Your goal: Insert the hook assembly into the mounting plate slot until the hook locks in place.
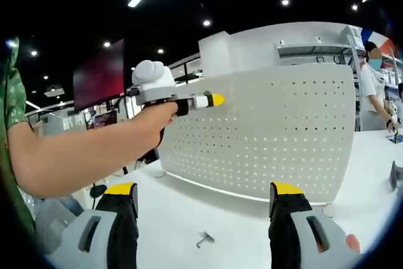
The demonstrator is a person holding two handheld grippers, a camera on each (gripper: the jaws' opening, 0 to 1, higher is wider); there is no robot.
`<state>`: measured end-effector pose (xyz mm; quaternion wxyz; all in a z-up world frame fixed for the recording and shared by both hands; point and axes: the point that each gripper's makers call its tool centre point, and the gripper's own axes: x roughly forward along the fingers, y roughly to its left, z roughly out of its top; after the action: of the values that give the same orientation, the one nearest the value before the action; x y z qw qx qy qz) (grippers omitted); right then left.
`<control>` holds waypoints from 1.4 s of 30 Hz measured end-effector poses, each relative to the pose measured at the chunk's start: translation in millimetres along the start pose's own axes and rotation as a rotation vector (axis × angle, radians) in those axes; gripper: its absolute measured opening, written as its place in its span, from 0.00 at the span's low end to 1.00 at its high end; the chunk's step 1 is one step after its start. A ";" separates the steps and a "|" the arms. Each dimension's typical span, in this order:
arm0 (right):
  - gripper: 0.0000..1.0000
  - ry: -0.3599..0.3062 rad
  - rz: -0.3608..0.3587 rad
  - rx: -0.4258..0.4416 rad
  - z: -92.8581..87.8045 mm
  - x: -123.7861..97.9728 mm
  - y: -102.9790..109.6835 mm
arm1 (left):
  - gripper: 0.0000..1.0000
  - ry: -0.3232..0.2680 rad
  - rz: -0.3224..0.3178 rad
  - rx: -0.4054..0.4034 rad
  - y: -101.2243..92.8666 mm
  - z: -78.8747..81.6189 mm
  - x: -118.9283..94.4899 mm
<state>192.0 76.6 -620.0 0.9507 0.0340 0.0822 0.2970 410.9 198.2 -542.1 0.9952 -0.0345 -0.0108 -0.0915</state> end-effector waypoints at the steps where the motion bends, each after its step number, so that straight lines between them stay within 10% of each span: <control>1: 0.88 0.000 0.000 0.000 0.1 -0.1 0.1 | 0.65 0.005 0.004 0.006 0.9 -1.1 -0.1; 16: 0.88 -0.019 -0.012 -0.008 7.6 -4.1 -0.4 | 0.83 0.065 -0.035 -0.012 -9.8 -19.7 -3.3; 42: 0.88 -0.104 -0.036 -0.058 44.1 -17.3 15.4 | 0.81 0.191 -0.067 0.037 2.2 -78.0 -61.1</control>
<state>177.2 78.7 -572.5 0.9595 0.0206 0.0245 0.2799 352.4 205.9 -621.8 0.9885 -0.0066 0.0815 -0.1273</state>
